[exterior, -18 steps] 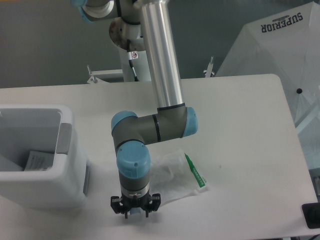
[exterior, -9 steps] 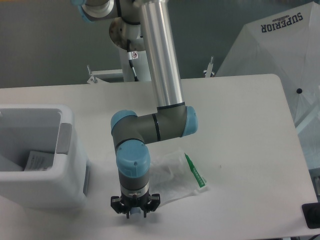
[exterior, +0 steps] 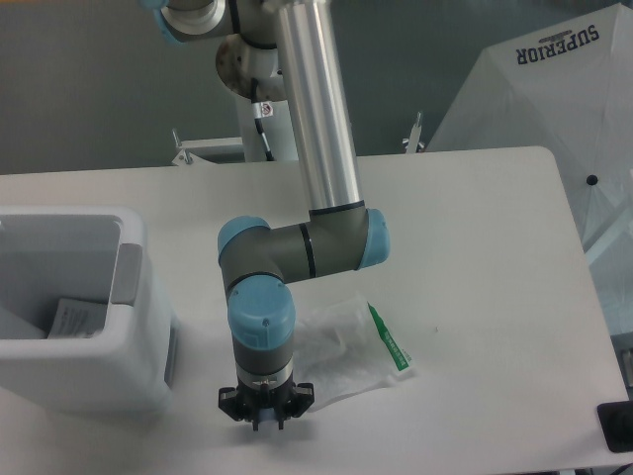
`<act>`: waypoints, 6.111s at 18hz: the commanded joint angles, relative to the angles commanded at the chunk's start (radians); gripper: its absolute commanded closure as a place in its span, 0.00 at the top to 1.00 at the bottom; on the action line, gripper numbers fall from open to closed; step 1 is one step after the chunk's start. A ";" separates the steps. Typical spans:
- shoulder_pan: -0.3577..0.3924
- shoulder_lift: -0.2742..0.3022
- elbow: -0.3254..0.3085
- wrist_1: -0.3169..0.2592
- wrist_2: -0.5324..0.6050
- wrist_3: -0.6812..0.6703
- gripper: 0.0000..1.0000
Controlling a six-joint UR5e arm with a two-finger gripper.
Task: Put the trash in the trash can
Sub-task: 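Close the gripper on the clear bottle, then lift the clear bottle up off the table, then carry the bottle over the white bin and release it inside, then move the open gripper from the bin to the clear plastic bag, then lower the gripper and pinch the bag at its green strip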
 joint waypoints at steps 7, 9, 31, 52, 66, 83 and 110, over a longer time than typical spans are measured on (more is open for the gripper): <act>0.014 0.077 0.000 0.000 -0.006 0.006 0.40; 0.031 0.121 -0.002 -0.005 -0.021 0.005 0.40; 0.091 0.436 0.181 0.087 -0.094 -0.164 0.40; -0.230 0.385 0.222 0.094 -0.127 -0.167 0.40; -0.245 0.333 0.181 0.094 -0.127 -0.195 0.46; 0.123 0.387 -0.141 0.092 -0.029 -0.085 1.00; 0.334 0.152 -0.267 0.092 -0.022 0.077 0.98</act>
